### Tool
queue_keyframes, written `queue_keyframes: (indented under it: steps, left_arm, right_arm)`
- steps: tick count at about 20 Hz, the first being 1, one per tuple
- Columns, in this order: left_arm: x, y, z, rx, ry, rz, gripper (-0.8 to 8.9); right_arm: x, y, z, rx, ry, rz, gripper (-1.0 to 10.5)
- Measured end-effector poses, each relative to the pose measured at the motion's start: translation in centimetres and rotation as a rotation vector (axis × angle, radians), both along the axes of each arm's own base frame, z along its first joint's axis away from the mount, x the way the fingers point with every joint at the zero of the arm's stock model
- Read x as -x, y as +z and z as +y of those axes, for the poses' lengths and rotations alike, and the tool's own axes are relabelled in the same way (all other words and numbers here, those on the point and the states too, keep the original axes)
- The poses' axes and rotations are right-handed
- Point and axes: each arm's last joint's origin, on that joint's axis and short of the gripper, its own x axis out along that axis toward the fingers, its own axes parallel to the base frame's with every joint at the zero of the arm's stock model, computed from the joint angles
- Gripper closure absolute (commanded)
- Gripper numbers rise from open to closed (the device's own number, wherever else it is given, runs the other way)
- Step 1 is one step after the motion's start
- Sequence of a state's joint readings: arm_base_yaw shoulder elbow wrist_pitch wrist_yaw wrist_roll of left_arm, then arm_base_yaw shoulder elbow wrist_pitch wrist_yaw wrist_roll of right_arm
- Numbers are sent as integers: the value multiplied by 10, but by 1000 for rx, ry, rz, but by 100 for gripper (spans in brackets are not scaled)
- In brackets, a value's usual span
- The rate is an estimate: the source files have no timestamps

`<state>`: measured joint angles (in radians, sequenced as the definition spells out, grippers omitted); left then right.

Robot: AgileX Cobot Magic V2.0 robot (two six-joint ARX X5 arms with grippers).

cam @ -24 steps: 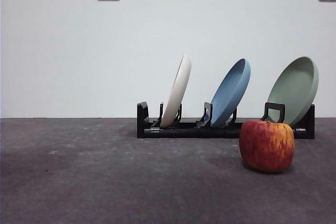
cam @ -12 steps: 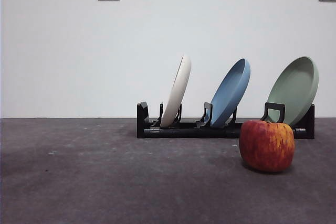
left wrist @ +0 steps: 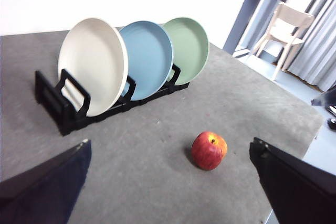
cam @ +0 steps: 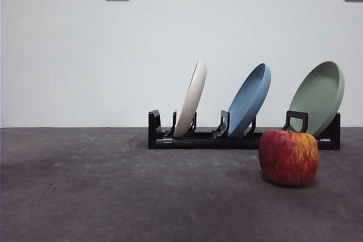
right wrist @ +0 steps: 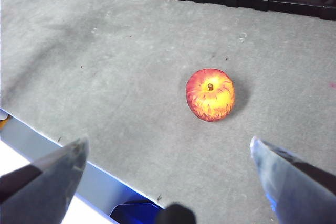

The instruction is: Take the yellow plate from the plate rack,put the plate on the table,take the apple from the table,put the apple in the plate

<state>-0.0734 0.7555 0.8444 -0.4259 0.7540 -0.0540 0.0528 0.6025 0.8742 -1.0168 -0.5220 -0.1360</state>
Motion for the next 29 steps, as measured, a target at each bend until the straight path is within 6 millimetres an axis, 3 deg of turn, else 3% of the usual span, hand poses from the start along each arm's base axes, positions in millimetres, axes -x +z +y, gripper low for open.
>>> queue_keyframes:
  steps: [4, 9, 17, 23, 29]
  left_arm:
    - [-45, 3, -24, -41, -13, 29, 307]
    - [-106, 12, -71, -67, -48, -17, 310]
    - [-208, -20, -145, -137, -56, 59, 310]
    - [-258, -60, -176, -166, -16, 56, 310]
    - [-277, -103, -188, -213, 22, 104, 332]
  right_arm:
    - [0, 0, 0, 0, 0, 0, 317]
    - [0, 0, 0, 0, 0, 0, 317]
    - [0, 0, 0, 0, -1, 2, 317]
    - [-1, 0, 0, 0, 0, 5, 317]
    - [-1, 0, 0, 1, -1, 7, 317]
